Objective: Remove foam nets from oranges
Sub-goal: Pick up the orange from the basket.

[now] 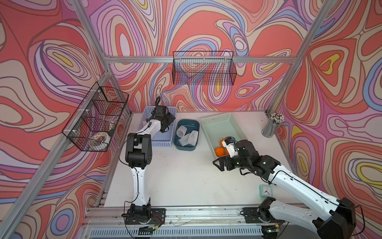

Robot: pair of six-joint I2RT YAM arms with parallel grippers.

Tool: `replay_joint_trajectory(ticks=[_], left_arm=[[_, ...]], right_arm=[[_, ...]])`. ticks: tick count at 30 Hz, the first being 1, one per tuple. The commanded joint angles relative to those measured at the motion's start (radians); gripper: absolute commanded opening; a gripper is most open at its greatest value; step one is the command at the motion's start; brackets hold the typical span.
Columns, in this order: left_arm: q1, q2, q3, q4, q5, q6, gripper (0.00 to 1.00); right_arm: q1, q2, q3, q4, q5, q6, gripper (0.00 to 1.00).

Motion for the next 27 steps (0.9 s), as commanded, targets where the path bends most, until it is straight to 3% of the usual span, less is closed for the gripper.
replay_joint_trajectory(ticks=[1,27], left_arm=[[0.021,0.038,0.024,0.094,0.023,-0.086,0.99],[0.046,0.211,0.153,0.242,0.049,-0.179,0.98]], right_arm=[[0.007,0.014,0.016,-0.001,-0.012,0.015,0.98],[0.007,0.050,-0.040,0.039,-0.008,0.018,0.98]])
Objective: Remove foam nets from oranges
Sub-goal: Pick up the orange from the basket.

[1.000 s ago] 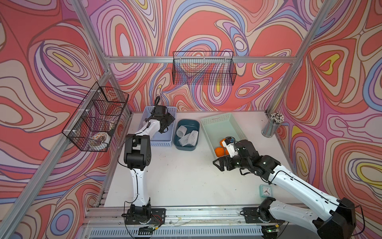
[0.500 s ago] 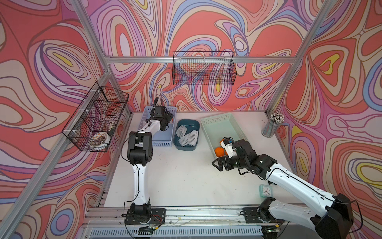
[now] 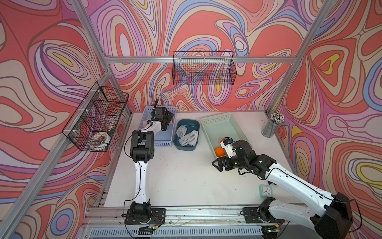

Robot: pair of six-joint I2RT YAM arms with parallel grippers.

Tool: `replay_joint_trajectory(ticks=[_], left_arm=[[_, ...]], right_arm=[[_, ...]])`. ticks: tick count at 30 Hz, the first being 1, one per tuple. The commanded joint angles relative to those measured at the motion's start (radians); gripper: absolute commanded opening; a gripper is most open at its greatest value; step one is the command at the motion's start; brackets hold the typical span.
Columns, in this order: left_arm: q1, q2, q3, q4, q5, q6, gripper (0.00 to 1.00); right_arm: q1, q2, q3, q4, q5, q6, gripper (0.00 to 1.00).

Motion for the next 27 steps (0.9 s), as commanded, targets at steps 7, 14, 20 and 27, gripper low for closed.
replay_joint_trajectory(ticks=[7,14,20,27], left_arm=[[0.014,0.066,0.087,-0.018,-0.002,-0.012,0.94],[0.015,0.094,0.121,-0.045,0.004,-0.008,0.88],[0.018,0.087,0.112,-0.052,0.007,-0.001,0.77],[0.022,0.043,0.048,0.028,0.026,0.010,0.69]], right_arm=[[0.007,0.029,-0.036,0.033,-0.009,0.020,0.98],[0.006,0.012,-0.045,0.030,-0.003,0.024,0.98],[0.006,0.015,-0.042,0.025,0.007,0.020,0.98],[0.007,0.008,-0.039,0.016,0.020,0.018,0.98]])
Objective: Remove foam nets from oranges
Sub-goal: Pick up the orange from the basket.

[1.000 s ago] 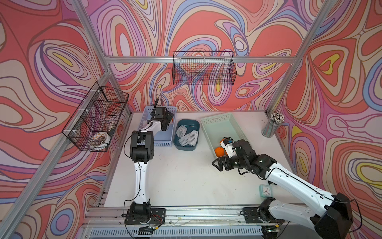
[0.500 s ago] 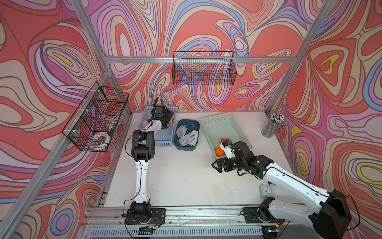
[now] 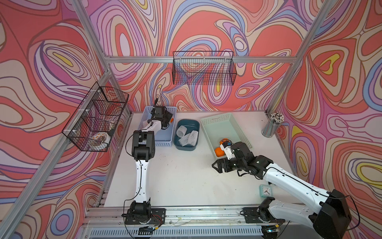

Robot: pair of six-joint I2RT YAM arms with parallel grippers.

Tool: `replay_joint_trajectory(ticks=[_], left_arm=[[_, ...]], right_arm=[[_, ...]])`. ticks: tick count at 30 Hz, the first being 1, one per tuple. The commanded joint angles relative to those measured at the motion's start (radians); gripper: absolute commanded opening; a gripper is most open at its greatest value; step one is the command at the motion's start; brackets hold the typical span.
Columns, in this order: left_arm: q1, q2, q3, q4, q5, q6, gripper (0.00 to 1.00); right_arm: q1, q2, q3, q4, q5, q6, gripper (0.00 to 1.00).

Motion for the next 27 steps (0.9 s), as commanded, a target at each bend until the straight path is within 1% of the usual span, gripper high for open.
replay_joint_trajectory(ticks=[1,6,14,21,25,27], left_arm=[[0.013,-0.039,-0.050,0.040,0.017,0.006,0.69],[0.017,-0.095,-0.105,0.104,0.050,0.018,0.69],[0.019,-0.241,-0.235,0.168,0.065,0.065,0.69],[0.018,-0.411,-0.343,0.148,0.076,0.175,0.69],[0.009,-0.560,-0.451,0.149,0.086,0.269,0.69],[-0.009,-0.648,-0.514,0.137,0.068,0.331,0.68]], right_arm=[[0.007,-0.017,-0.002,-0.005,0.019,0.000,0.98],[0.007,-0.029,-0.002,-0.016,0.038,-0.004,0.98],[0.007,-0.031,0.006,-0.018,0.053,-0.011,0.98],[0.007,-0.025,0.007,-0.005,0.060,-0.012,0.98],[0.007,-0.026,0.026,-0.003,0.074,-0.014,0.98],[0.007,-0.028,0.035,-0.003,0.080,-0.011,0.98]])
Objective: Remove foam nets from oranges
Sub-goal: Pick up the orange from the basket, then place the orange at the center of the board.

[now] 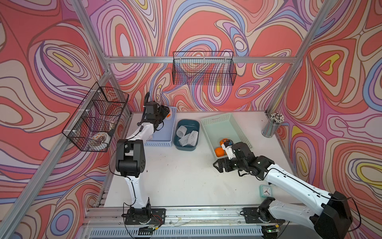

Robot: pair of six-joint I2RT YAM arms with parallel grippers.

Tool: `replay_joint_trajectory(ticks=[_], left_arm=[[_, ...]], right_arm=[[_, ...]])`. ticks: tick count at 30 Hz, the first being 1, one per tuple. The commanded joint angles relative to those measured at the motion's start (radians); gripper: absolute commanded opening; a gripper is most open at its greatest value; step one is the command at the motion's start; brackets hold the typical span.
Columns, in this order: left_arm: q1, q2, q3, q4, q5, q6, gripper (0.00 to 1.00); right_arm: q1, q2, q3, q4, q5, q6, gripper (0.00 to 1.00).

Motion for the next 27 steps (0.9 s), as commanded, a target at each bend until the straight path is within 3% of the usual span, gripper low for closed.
replay_joint_trajectory(ticks=[1,9,18,23,27], left_arm=[[-0.027,-0.155,-0.098,-0.002,-0.020,0.148,0.68],[-0.229,-0.567,-0.465,0.000,-0.166,0.346,0.69],[-0.503,-0.981,-0.809,-0.087,-0.304,0.381,0.69],[-0.693,-1.115,-1.003,-0.082,-0.389,0.339,0.69],[-0.790,-1.096,-1.075,-0.067,-0.422,0.308,0.69]], right_arm=[[0.006,-0.016,0.033,0.011,0.027,-0.006,0.98],[0.007,-0.065,0.032,0.007,0.064,0.012,0.98],[0.007,-0.154,0.000,-0.016,0.078,0.034,0.98],[0.007,-0.178,-0.050,0.018,0.078,0.064,0.98],[0.007,-0.181,-0.091,0.061,0.061,0.096,0.98]])
